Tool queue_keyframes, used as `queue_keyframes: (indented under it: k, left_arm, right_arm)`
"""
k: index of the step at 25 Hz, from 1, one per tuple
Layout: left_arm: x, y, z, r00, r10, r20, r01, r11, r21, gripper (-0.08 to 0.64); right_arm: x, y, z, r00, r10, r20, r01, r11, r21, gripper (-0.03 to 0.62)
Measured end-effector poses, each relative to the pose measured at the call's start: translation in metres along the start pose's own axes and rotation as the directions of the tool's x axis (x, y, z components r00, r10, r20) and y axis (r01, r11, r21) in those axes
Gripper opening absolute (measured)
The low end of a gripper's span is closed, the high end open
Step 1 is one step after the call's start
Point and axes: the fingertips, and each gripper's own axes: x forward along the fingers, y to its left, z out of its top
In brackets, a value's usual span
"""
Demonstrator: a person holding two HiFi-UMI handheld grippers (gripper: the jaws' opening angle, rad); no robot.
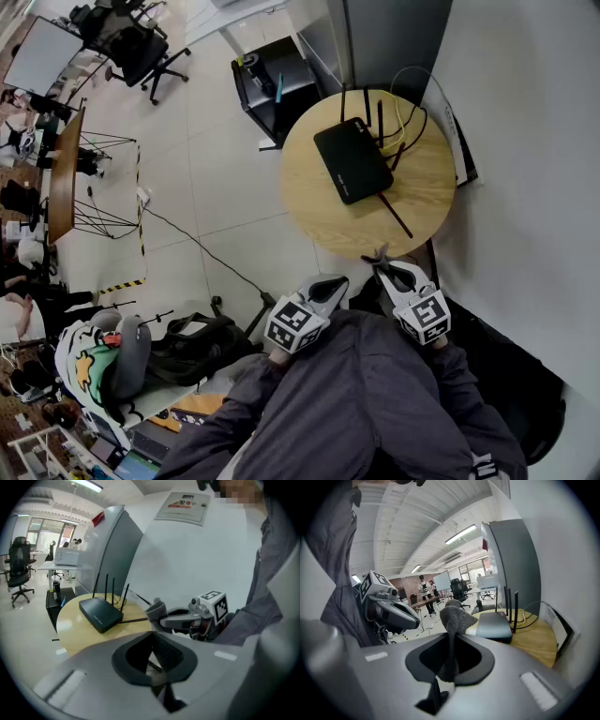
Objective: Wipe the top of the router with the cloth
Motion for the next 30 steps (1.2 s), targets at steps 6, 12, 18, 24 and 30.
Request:
queue_keyframes:
  k: [6, 12, 18, 24, 30]
  left_arm:
    - [-0.016, 0.045, 0.01, 1.0, -0.006, 0.022, 0.006, 1.0, -0.015, 0.0]
    - [-0.06, 0.133, 0.035, 0.993, 0.017, 0.113, -0.015, 1.0, -0.025, 0.0]
    - [-0.127, 0.225, 0.046, 0.978, 0.084, 0.189, -0.075, 0.996, -0.05, 0.0]
    - [-0.197, 0.29, 0.036, 0.953, 0.18, 0.243, -0.144, 0.977, -0.16, 0.0]
    - [-0.187, 0.322, 0.032, 0.966, 0.144, 0.213, -0.109, 0.979, -0.17, 0.0]
  right_arm:
    - [0.052, 0.013, 0.029, 0.999, 0.041, -0.027, -0.043, 0.998, -0.049, 0.028]
    - [0.132, 0.029, 0.069, 0.995, 0.049, -0.088, -0.059, 0.992, -0.112, 0.028]
    - [0.216, 0.046, 0.117, 0.989, 0.056, -0.134, -0.079, 0.982, -0.17, 0.029]
    - [0.287, 0.076, 0.151, 0.977, 0.089, -0.193, -0.134, 0.963, -0.232, 0.028]
    - [0.321, 0.064, 0.153, 0.973, 0.088, -0.212, -0.129, 0.973, -0.189, 0.028]
